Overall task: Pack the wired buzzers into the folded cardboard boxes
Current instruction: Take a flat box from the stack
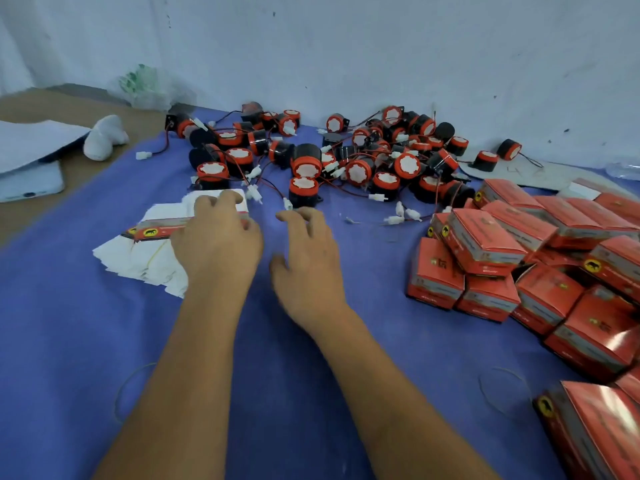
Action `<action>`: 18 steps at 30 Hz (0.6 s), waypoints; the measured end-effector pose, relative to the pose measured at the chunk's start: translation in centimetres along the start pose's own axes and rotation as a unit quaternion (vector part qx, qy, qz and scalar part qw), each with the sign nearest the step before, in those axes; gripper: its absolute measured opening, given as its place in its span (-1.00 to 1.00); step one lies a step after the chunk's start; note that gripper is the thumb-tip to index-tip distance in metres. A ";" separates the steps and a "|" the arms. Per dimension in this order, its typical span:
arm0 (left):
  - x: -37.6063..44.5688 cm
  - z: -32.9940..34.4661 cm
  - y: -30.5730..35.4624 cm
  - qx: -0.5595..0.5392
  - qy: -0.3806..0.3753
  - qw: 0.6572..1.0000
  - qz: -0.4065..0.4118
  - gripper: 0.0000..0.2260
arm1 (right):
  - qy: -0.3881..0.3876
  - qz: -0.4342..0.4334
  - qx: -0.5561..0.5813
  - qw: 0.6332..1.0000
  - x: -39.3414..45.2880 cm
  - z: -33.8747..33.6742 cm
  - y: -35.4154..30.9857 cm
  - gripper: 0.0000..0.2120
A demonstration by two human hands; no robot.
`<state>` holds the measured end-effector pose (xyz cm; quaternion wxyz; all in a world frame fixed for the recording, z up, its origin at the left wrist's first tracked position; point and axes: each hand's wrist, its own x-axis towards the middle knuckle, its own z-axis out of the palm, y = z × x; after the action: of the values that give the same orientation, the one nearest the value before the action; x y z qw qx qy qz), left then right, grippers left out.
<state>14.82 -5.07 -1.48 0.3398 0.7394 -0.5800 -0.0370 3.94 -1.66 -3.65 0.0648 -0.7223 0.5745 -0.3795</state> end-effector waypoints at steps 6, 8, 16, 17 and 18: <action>0.8 -0.9 -1.2 -0.225 0.112 0.964 -0.084 -0.78 | -0.147 0.007 0.142 0.979 2.9 2.2 -0.3 -0.46; 1.3 -1.0 -1.8 -0.311 0.118 0.936 -0.115 -0.76 | -0.150 -0.016 0.126 0.980 2.7 2.3 0.2 -0.51; 1.6 -1.4 -1.9 -0.496 0.226 0.828 -0.132 -0.73 | -0.058 -0.104 0.037 0.992 2.2 2.2 0.9 -0.78; 1.6 -1.4 -2.0 -0.498 0.235 0.825 -0.128 -0.73 | -0.047 -0.086 0.055 0.994 2.2 2.1 1.1 -0.77; 1.7 -1.3 -2.1 -0.499 0.239 0.823 -0.127 -0.73 | -0.035 -0.071 0.070 0.994 2.1 1.9 1.2 -0.74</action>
<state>17.72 -5.76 -1.08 0.7823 0.5222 -0.2839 -0.1865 4.27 -4.58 -4.65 0.1080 -0.7679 0.4908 -0.3972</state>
